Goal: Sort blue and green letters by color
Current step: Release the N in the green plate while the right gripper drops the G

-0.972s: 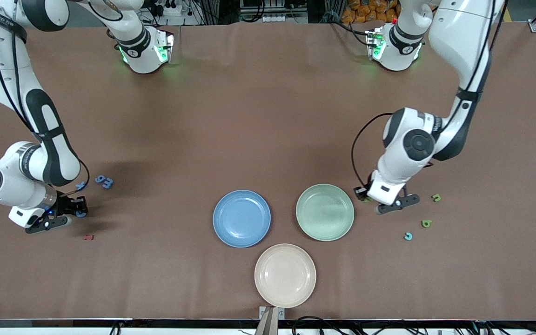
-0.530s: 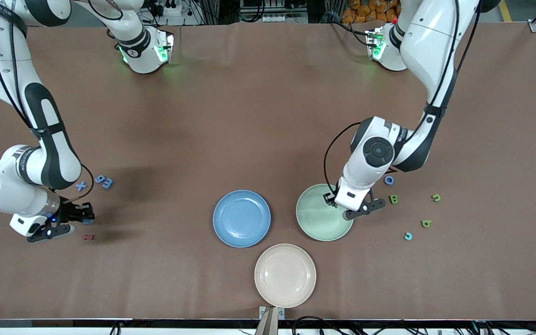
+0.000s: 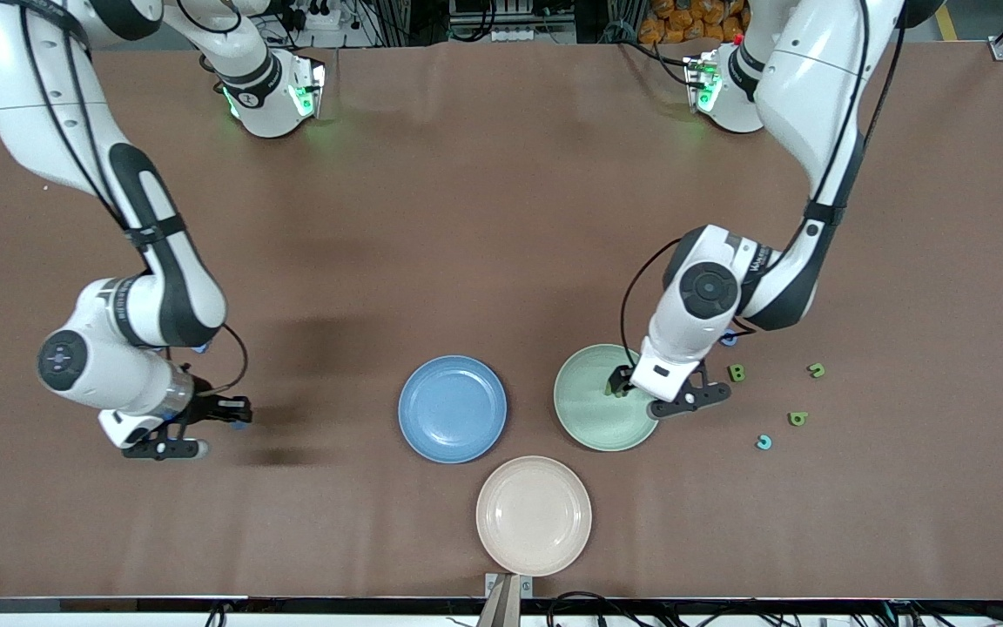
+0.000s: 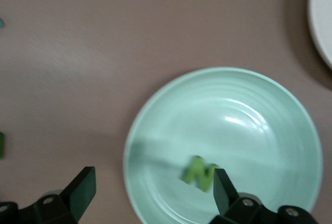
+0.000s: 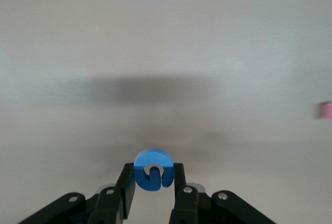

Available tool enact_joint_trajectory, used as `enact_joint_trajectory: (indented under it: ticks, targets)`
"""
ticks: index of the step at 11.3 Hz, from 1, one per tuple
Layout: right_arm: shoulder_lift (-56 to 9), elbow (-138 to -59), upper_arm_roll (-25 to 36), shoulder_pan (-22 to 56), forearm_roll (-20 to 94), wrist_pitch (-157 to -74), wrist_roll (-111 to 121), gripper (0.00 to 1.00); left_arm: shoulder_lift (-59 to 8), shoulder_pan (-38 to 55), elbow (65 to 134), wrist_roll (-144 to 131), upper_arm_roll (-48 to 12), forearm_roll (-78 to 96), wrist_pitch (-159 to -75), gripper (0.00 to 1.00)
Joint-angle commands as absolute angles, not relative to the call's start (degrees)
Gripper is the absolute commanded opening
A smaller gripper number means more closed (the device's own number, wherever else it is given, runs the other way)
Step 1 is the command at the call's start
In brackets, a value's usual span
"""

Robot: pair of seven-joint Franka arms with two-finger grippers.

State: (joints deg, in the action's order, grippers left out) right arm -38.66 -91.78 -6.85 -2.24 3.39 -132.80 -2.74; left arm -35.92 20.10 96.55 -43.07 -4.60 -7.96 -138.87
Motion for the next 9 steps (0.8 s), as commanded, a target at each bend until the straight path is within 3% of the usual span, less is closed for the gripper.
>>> enact_joint_trajectory:
  ticks: [1,4,6,9]
  targets:
    - [-38.93,-89.21,-6.77,4.81,3.78,-131.92,-19.64,0.00,-32.61,13.12,100.71,-32.21,-6.76,-9.32,-137.99,1.00]
    - [-41.13,-86.24,-6.68,12.55,5.79,-132.54,-35.29,0.00,-32.17,6.61,103.70,-20.08,-8.26,-9.32,-138.08,1.00]
    - [-41.92,-84.20,-6.77,14.92,12.87,-132.89,-40.50,0.00,-31.47,3.53,106.07,-15.22,-9.22,-9.40,-138.16,1.00]
    - [-43.94,-83.76,-6.68,19.67,28.00,-143.48,-43.85,0.00,-29.54,0.98,110.46,-13.45,-9.40,-9.40,-138.78,1.00]
